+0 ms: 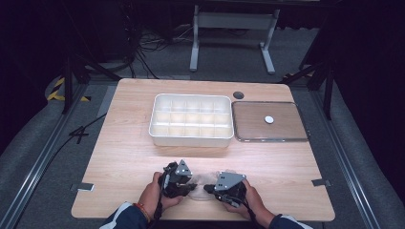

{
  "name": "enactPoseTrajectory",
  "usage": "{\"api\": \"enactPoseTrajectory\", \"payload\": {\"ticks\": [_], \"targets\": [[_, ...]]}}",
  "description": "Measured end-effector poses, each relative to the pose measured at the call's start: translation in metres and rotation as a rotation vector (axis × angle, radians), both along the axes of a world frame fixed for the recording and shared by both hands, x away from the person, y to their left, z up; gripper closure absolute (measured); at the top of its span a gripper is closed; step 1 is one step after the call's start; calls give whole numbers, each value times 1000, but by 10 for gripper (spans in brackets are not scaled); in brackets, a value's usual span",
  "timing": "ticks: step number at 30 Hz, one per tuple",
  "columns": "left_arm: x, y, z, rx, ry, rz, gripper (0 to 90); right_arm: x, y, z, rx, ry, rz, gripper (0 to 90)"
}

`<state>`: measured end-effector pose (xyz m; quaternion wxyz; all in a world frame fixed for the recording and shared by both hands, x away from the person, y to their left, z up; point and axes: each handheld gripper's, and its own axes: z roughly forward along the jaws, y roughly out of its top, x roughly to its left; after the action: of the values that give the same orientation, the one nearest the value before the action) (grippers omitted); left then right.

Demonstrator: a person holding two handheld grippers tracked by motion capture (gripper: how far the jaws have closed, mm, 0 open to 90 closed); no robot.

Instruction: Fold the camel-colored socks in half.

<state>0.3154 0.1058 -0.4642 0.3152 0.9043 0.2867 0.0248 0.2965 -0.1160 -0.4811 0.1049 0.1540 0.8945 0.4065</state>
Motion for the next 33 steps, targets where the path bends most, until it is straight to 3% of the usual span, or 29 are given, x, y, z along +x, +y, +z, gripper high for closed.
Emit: {"api": "enactPoseTrajectory", "payload": {"ticks": [5, 7, 11, 18, 25, 30, 33], "targets": [[1, 4, 1, 1, 1, 3, 841, 2, 3, 0, 0, -3, -10, 900], [-1, 3, 1, 8, -37, 2, 857, 3, 4, 0, -1, -11, -15, 900], [-3, 3, 3, 2, -65, 8, 863, 5, 4, -1, 5, -3, -22, 900], [-2, 8, 9, -110, -70, 0, 863, 10, 8, 0, 4, 19, -43, 900], [0, 8, 12, -168, -76, 12, 862, 16, 13, 2, -5, 28, -54, 900], [1, 5, 11, -178, -85, 12, 861, 23, 15, 2, 2, 54, -48, 900], [2, 6, 11, -138, -97, 23, 860, 24, 14, 3, 0, 61, -43, 895]]}}
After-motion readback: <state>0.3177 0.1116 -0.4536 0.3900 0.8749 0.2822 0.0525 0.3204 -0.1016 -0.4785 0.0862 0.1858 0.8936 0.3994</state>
